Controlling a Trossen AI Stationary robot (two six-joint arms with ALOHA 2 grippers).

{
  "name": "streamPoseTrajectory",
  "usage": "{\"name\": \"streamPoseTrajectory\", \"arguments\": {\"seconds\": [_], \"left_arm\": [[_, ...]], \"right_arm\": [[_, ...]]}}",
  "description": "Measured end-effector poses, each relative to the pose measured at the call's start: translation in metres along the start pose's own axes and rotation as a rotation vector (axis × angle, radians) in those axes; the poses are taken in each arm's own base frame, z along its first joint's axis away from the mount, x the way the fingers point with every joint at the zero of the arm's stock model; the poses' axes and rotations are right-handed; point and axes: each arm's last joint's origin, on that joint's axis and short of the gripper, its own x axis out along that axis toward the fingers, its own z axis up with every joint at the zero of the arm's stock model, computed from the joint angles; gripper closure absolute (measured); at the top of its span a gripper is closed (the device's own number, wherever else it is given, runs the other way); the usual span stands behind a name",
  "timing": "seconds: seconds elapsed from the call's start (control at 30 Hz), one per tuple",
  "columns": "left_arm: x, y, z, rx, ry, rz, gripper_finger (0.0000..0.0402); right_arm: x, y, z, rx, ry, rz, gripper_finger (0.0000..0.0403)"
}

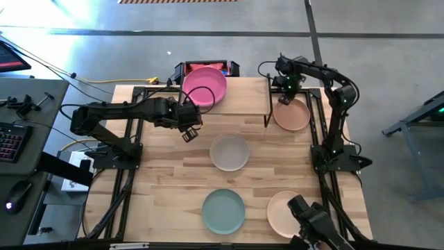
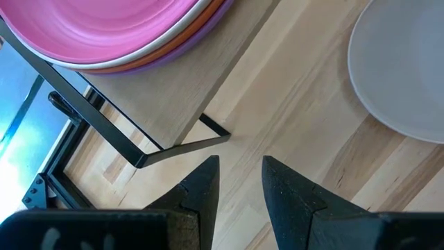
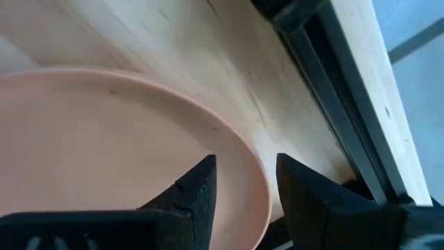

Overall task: Place and stack plates onto a shelf
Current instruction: Put the brown plate on the shelf

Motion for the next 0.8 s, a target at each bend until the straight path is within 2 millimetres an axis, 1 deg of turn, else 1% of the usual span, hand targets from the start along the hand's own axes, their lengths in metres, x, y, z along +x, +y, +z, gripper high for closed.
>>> {"name": "streamPoseTrajectory", "arguments": {"seconds": [0.33, 0.47, 0.73, 0.8], "left_arm": [[0.0, 0.0, 0.0, 0.0, 0.0, 0.0, 0.0303], [0.0, 0.0, 0.0, 0.0, 0.0, 0.0, 0.0303], [0.0, 0.0, 0.0, 0.001, 0.001, 0.0, 0.0303], [0.0, 0.0, 0.0, 0.001, 0.0, 0.0, 0.0303]], "right_arm": [[0.015, -0.001, 0.004, 0.016, 0.055, -0.011, 0.0278], [0.022, 0.0, 0.006, 0.019, 0.074, -0.002, 0.0293], [0.023, 0.0, 0.006, 0.056, 0.084, -0.014, 0.0326], [0.023, -0.001, 0.006, 0.074, 0.093, -0.026, 0.0341]]}}
